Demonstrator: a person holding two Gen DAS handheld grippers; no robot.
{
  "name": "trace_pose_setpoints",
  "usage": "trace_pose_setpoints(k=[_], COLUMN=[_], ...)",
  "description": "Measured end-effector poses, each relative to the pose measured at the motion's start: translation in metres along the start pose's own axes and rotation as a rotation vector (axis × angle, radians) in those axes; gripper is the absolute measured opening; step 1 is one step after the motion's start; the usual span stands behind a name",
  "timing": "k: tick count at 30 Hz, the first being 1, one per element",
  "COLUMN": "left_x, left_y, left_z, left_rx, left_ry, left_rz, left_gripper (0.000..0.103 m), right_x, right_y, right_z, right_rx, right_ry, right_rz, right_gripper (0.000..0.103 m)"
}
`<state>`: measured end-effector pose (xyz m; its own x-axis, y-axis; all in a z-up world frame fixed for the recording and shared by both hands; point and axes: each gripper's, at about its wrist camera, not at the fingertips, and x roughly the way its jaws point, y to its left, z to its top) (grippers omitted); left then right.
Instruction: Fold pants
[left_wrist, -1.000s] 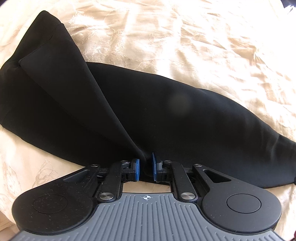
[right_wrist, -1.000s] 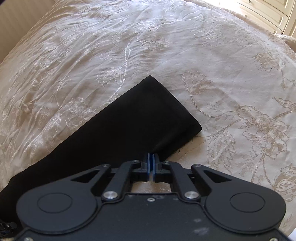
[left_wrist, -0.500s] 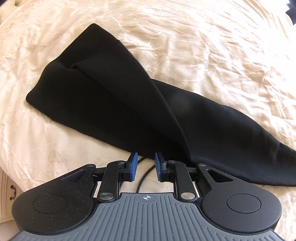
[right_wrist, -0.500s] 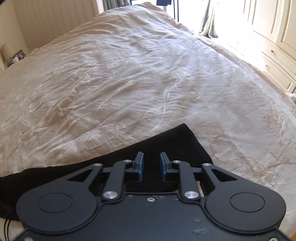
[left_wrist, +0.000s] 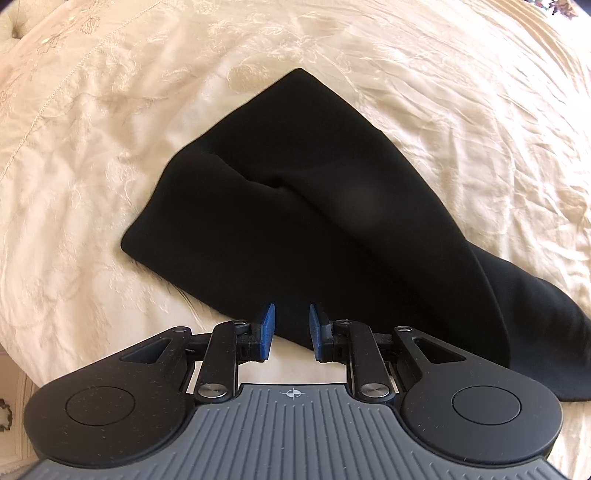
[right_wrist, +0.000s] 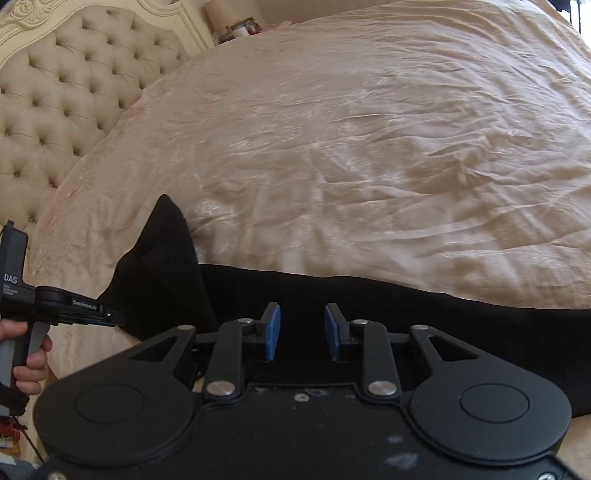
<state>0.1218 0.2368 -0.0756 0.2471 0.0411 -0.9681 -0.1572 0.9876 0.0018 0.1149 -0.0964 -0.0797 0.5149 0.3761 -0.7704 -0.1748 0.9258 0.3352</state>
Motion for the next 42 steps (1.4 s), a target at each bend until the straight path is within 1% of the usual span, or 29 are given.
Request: trace_pose_setpoints(k=[2, 4, 7, 10, 12, 15, 17, 22, 24, 25, 26, 27, 28, 29, 30, 31, 33, 36, 39, 41, 42], left_x=[0.009, 0.017, 0.029, 0.040, 0.052, 0.075, 0.088, 0.095, 0.094, 0.093, 0.092, 0.090, 0.084, 0.078, 0.072, 0.064, 0.054, 0.052, 0.063, 0.077, 0.085], left_y=[0.017, 0.032, 0.051, 0.062, 0.069, 0.074, 0.078, 0.082, 0.084, 0.085, 0.087, 0.089, 0.093, 0.096, 0.099, 0.102, 0.101, 0.090, 0.079, 0.077, 0.079], left_z=[0.016, 0.031, 0.052, 0.067, 0.075, 0.077, 0.075, 0.067, 0.066, 0.066, 0.067, 0.067, 0.070, 0.071, 0.073, 0.076, 0.084, 0.093, 0.098, 0.099, 0.099], left_rx=[0.011, 0.026, 0.048, 0.061, 0.076, 0.097, 0.111, 0.153, 0.154, 0.152, 0.149, 0.141, 0.119, 0.099, 0.082, 0.071, 0.068, 0.072, 0.076, 0.055, 0.036], left_ry=[0.003, 0.006, 0.010, 0.021, 0.044, 0.114, 0.157, 0.153, 0.155, 0.157, 0.160, 0.161, 0.158, 0.150, 0.138, 0.119, 0.083, 0.051, 0.055, 0.078, 0.093], left_rz=[-0.007, -0.015, -0.014, -0.030, -0.038, -0.027, -0.034, -0.073, -0.085, -0.093, -0.103, -0.114, -0.134, -0.159, -0.187, -0.215, -0.245, -0.293, -0.308, -0.284, -0.277], left_gripper=[0.020, 0.020, 0.020, 0.020, 0.020, 0.020, 0.020, 0.020, 0.020, 0.020, 0.020, 0.020, 0.020, 0.020, 0.020, 0.021, 0.021, 0.021, 0.021, 0.021, 0.024], right_x=[0.024, 0.048, 0.085, 0.119, 0.138, 0.168, 0.182, 0.222, 0.235, 0.241, 0.245, 0.243, 0.239, 0.234, 0.228, 0.216, 0.193, 0.163, 0.151, 0.147, 0.147], right_y=[0.029, 0.054, 0.089, 0.114, 0.125, 0.135, 0.139, 0.146, 0.147, 0.147, 0.150, 0.153, 0.156, 0.160, 0.162, 0.166, 0.174, 0.191, 0.208, 0.221, 0.227], right_z=[0.011, 0.023, 0.042, 0.060, 0.072, 0.089, 0.095, 0.109, 0.111, 0.109, 0.108, 0.106, 0.105, 0.105, 0.107, 0.111, 0.119, 0.124, 0.118, 0.105, 0.096], right_rx=[-0.011, -0.022, -0.040, -0.048, -0.047, -0.039, -0.043, -0.079, -0.076, -0.068, -0.066, -0.074, -0.087, -0.096, -0.097, -0.097, -0.107, -0.157, -0.176, -0.228, -0.251], right_ry=[0.037, 0.058, 0.081, 0.092, 0.103, 0.123, 0.135, 0.204, 0.257, 0.286, 0.294, 0.279, 0.251, 0.237, 0.224, 0.187, 0.116, 0.029, 0.019, 0.024, 0.037], right_rz=[0.049, 0.075, 0.091, 0.095, 0.090, 0.078, 0.068, 0.040, 0.056, 0.078, 0.092, 0.105, 0.120, 0.119, 0.119, 0.115, 0.133, 0.143, 0.167, 0.162, 0.161], right_gripper=[0.030, 0.031, 0.032, 0.033, 0.033, 0.034, 0.034, 0.036, 0.038, 0.038, 0.038, 0.034, 0.024, 0.011, 0.008, 0.008, 0.007, 0.007, 0.007, 0.007, 0.007])
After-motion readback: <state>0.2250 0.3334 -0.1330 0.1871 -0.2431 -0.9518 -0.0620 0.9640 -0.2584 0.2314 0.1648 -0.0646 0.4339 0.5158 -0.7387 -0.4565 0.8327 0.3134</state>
